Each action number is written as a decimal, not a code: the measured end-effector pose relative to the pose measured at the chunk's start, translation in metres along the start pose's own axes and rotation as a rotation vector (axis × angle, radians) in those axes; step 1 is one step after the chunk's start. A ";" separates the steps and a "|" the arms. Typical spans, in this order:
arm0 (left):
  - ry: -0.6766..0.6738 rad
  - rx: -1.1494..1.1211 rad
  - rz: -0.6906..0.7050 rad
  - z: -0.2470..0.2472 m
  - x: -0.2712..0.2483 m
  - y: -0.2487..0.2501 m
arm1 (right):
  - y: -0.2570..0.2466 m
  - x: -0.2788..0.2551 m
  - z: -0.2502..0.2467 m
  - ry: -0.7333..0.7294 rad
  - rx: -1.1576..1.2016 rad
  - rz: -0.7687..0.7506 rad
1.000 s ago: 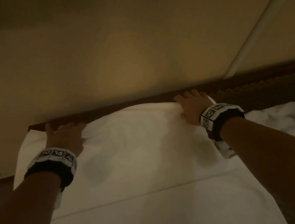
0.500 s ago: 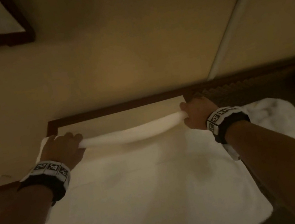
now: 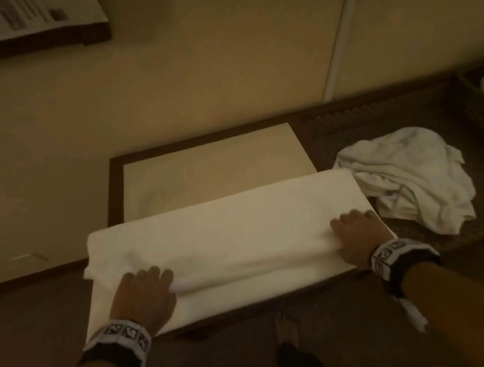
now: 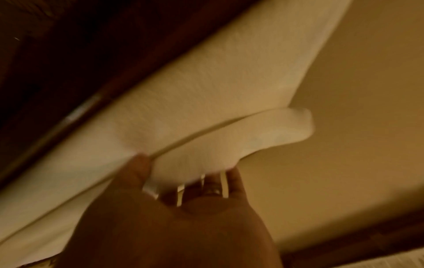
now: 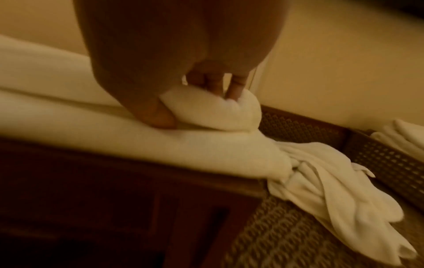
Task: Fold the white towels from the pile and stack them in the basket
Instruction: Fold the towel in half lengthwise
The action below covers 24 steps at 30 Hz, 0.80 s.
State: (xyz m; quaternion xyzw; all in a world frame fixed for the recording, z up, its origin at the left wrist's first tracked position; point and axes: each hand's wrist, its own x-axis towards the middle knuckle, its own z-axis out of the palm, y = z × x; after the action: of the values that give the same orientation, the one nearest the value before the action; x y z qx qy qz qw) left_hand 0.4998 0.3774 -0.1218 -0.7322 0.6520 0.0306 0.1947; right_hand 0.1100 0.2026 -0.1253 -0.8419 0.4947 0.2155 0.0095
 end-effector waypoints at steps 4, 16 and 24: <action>-0.031 0.038 0.016 0.013 -0.006 0.020 | -0.013 -0.007 0.017 0.018 -0.095 -0.043; 0.003 -0.054 0.120 0.039 -0.038 0.024 | -0.009 -0.043 0.037 0.024 -0.100 0.033; -0.025 -0.192 0.054 0.045 -0.023 0.030 | -0.082 -0.022 0.016 -0.002 0.065 -0.258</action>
State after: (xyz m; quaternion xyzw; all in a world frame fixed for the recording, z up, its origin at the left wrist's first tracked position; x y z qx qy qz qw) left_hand 0.4772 0.4114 -0.1638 -0.7291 0.6631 0.1072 0.1308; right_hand 0.1639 0.2668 -0.1477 -0.8976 0.3889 0.1973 0.0647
